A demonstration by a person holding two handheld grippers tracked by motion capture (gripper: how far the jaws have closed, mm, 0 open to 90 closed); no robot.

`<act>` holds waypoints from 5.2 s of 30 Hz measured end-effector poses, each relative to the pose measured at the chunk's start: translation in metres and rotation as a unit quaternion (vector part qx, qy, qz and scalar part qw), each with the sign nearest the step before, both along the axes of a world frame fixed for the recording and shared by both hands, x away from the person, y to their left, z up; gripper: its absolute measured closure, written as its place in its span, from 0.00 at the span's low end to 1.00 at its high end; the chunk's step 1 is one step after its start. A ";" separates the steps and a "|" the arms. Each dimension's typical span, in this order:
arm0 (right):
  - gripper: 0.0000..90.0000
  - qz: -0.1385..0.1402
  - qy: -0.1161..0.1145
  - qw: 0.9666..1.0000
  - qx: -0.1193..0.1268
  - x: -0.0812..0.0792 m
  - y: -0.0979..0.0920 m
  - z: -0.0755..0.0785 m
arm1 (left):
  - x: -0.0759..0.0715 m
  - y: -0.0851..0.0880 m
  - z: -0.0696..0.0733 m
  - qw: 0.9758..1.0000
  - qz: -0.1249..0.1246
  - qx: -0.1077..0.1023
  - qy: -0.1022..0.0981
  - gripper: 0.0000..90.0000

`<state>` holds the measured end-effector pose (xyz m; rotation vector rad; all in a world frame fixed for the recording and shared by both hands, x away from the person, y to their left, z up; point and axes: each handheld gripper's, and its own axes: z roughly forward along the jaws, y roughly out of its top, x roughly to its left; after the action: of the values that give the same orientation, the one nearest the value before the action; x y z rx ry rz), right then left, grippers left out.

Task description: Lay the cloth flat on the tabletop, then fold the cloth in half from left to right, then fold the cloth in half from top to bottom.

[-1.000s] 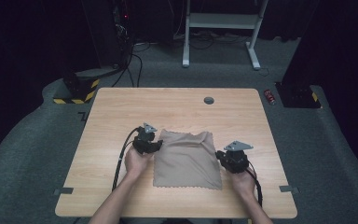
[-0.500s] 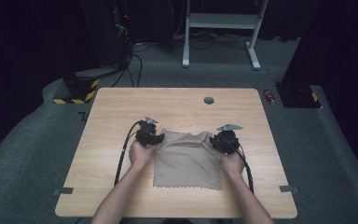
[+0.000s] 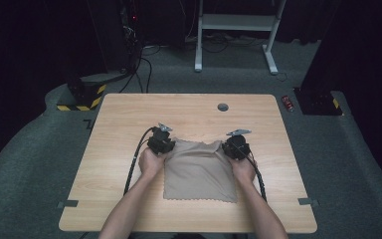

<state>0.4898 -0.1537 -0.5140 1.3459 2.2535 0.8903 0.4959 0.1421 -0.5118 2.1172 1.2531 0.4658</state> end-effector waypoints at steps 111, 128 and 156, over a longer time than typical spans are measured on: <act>0.67 0.179 -0.024 0.981 0.064 -0.138 0.031 0.000 | -0.118 0.041 0.005 0.998 -0.018 -0.066 0.001 0.43; 0.69 0.235 -0.034 0.970 0.051 -0.144 0.092 -0.003 | -0.066 0.033 0.018 0.998 0.002 -0.068 -0.004 0.44; 0.74 0.278 -0.040 0.959 0.047 -0.153 0.146 -0.004 | 0.007 0.025 0.018 0.999 0.039 -0.037 0.006 0.49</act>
<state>0.3365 -0.0073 -0.5177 0.6840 2.5937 1.2160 0.5031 0.1675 -0.4936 2.0166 1.3430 0.4344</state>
